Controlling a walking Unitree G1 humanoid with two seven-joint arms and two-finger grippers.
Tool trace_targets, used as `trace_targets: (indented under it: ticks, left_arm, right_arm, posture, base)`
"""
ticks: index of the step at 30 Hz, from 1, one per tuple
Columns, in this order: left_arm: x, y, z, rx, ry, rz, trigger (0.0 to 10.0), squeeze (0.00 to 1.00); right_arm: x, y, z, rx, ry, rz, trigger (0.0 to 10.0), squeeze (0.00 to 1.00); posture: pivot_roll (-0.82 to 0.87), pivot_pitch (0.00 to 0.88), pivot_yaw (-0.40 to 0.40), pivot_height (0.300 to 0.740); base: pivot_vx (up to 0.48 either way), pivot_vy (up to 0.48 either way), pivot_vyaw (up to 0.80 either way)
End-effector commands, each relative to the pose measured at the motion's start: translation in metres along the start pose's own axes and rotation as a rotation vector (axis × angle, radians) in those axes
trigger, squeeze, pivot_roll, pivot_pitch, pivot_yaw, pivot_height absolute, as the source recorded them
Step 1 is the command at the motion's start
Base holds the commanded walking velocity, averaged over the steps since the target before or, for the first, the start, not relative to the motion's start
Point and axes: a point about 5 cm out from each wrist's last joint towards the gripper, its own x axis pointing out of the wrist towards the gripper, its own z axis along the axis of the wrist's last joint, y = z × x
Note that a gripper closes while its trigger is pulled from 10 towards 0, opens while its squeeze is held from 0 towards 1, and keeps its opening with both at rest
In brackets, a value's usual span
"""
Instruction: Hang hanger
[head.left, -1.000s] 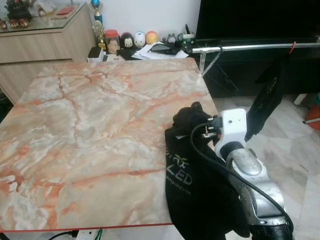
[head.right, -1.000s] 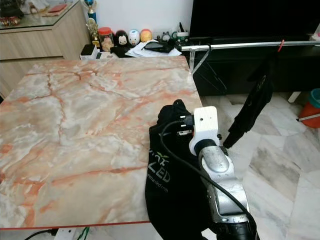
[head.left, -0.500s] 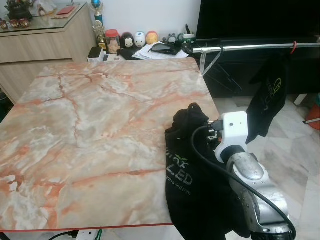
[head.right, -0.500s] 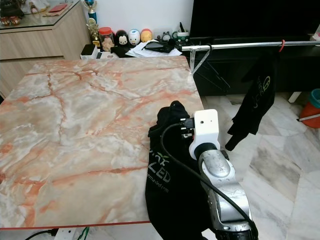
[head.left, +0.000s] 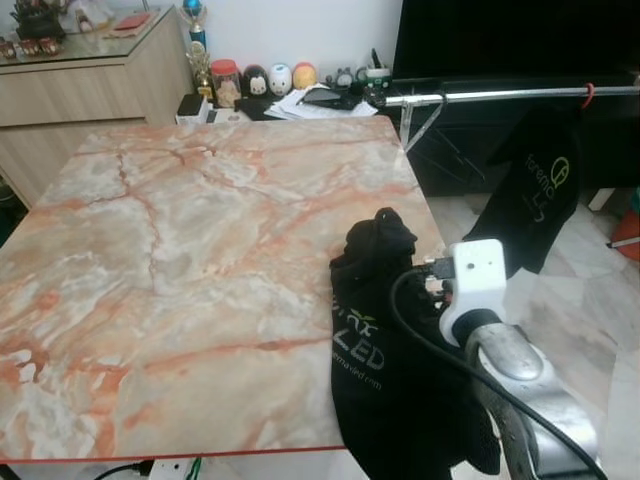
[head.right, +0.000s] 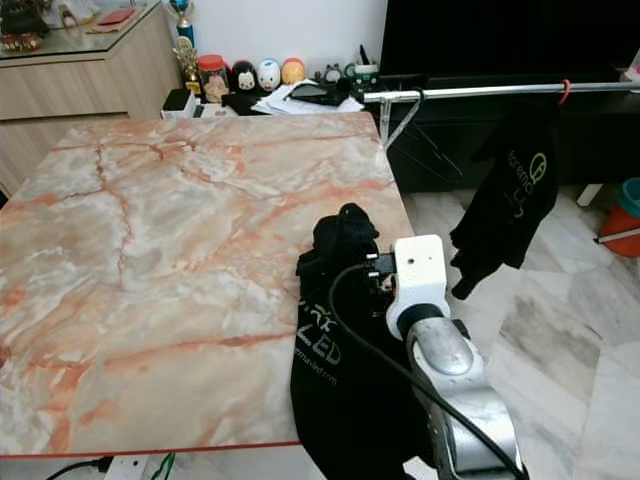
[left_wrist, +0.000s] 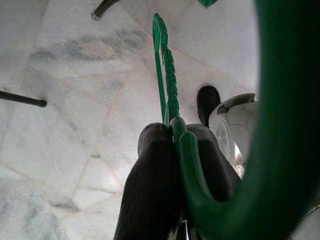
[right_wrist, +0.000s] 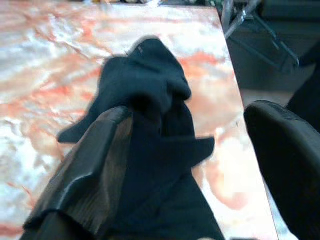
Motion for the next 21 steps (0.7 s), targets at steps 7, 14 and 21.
trace_targets:
  ticks: [7, 14, 21]
  left_arm:
    - [0.001, -0.001, 0.003, 0.001, -0.003, -0.006, 10.0, 0.0]
    - [0.001, -0.004, 0.006, 0.013, -0.012, -0.014, 10.0, 0.0]
    - [0.001, -0.003, 0.005, 0.012, -0.013, -0.018, 10.0, 0.0]
  right_arm:
    - [-0.005, 0.011, 0.03, 0.047, -0.263, 0.045, 10.0, 0.0]
    - [0.008, 0.003, 0.022, 0.064, -0.256, -0.04, 10.0, 0.0]
    - [0.017, -0.011, 0.01, 0.051, -0.254, -0.126, 10.0, 0.0]
  posture:
    - [0.07, 0.0, 0.019, 0.74]
    - [0.07, 0.0, 0.017, 0.74]
    - [0.07, 0.0, 0.019, 0.74]
  base:
    - [0.0, 0.0, 0.0]
    - [0.0, 0.0, 0.0]
    - [0.0, 0.0, 0.0]
